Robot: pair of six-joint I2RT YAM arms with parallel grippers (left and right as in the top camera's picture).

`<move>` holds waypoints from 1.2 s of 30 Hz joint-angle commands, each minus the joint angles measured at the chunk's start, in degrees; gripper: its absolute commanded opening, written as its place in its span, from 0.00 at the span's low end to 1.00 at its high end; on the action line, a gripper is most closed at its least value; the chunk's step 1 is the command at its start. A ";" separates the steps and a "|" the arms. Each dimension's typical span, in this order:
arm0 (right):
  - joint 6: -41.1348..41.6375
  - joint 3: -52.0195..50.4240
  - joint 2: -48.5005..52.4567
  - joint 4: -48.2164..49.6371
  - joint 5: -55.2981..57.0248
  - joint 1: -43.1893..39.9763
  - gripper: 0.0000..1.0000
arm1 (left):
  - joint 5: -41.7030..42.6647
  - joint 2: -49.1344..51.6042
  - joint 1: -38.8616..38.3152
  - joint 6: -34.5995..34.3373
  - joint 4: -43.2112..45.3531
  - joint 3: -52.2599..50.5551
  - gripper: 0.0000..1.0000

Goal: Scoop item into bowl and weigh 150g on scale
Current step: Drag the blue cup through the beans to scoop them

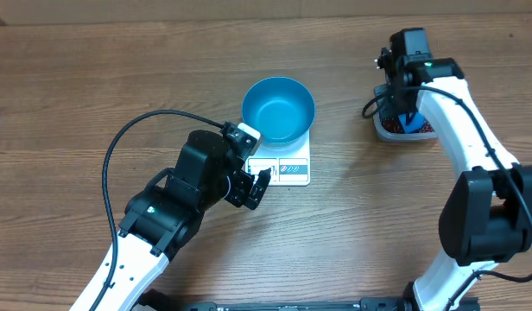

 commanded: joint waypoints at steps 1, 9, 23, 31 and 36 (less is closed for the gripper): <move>1.40 0.55 0.11 -0.33 -9.46 -3.58 0.04 | 0.61 -0.11 0.35 1.07 0.17 1.11 1.00; 1.38 0.55 -1.03 -0.35 -20.22 -8.85 0.04 | 0.61 -0.11 0.35 0.92 0.17 1.11 1.00; 1.18 0.52 -1.03 -1.68 -26.56 -10.47 0.04 | 0.61 -0.11 0.35 0.85 0.13 1.11 1.00; 1.18 0.52 -1.03 -3.32 -27.12 -10.47 0.04 | 0.61 -0.11 0.35 0.85 0.07 1.11 1.00; 1.20 0.52 -1.03 -3.72 -29.11 -10.47 0.04 | 0.61 -0.11 0.35 0.85 0.00 1.11 1.00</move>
